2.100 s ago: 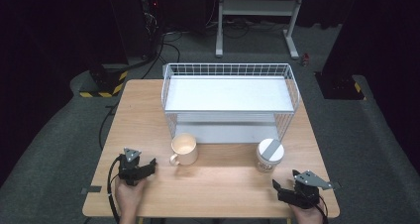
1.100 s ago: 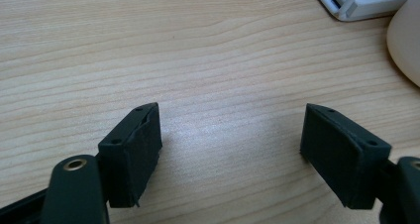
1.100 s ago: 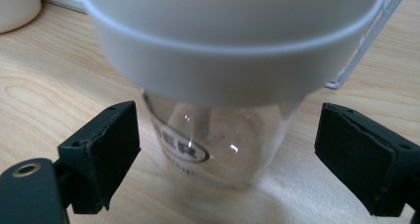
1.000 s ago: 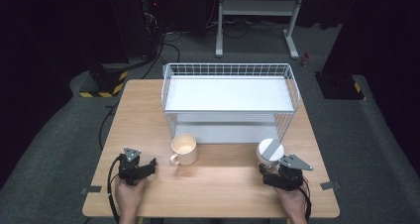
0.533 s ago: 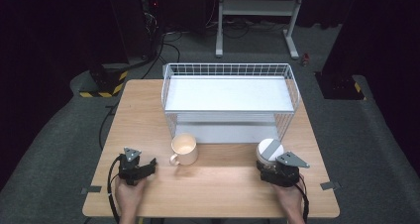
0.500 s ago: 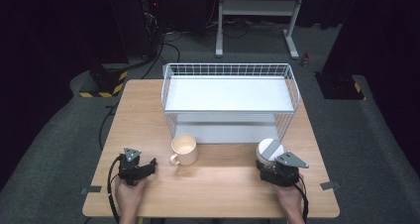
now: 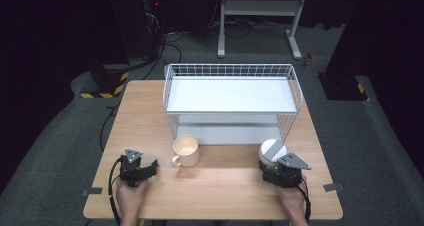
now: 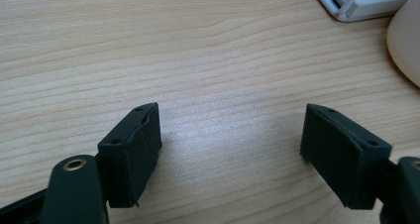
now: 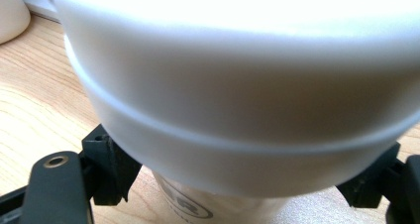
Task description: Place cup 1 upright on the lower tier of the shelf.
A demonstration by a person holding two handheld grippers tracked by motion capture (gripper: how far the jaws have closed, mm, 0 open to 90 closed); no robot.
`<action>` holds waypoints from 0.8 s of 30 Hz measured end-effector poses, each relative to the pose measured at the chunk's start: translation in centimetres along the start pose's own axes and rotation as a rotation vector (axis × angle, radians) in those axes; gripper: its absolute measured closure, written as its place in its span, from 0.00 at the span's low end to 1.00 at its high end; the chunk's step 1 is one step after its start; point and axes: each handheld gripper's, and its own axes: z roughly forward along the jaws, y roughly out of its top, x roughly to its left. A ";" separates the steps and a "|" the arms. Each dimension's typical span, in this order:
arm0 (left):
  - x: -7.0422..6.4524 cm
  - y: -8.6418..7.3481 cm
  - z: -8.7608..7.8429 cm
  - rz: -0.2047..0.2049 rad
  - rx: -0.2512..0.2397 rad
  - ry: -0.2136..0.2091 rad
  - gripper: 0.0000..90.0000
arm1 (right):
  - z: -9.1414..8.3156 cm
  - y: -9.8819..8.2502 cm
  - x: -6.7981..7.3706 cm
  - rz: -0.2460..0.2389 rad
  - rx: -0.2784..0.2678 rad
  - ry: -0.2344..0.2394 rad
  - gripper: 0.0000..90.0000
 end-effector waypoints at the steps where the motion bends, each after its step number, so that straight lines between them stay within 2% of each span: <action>1: 0.0 0.0 0.0 -0.002 0.001 0.000 0.26 | 0.0 0.1 0.0 -0.002 -0.001 0.000 0.21; 3: 0.0 0.0 0.0 0.000 0.000 0.000 0.26 | 0.0 0.2 -0.1 0.007 0.000 0.010 0.21; 7: 0.0 0.0 0.0 0.000 0.000 0.000 0.26 | 0.0 0.7 -0.1 -0.005 -0.010 0.016 0.21; 14: 0.0 0.0 0.0 0.000 -0.001 0.001 0.26 | 1.0 1.4 -0.6 0.015 0.008 0.032 0.21; 24: 0.0 0.0 0.0 0.000 0.000 0.001 0.26 | 1.9 2.5 -0.9 0.032 -0.002 0.045 0.21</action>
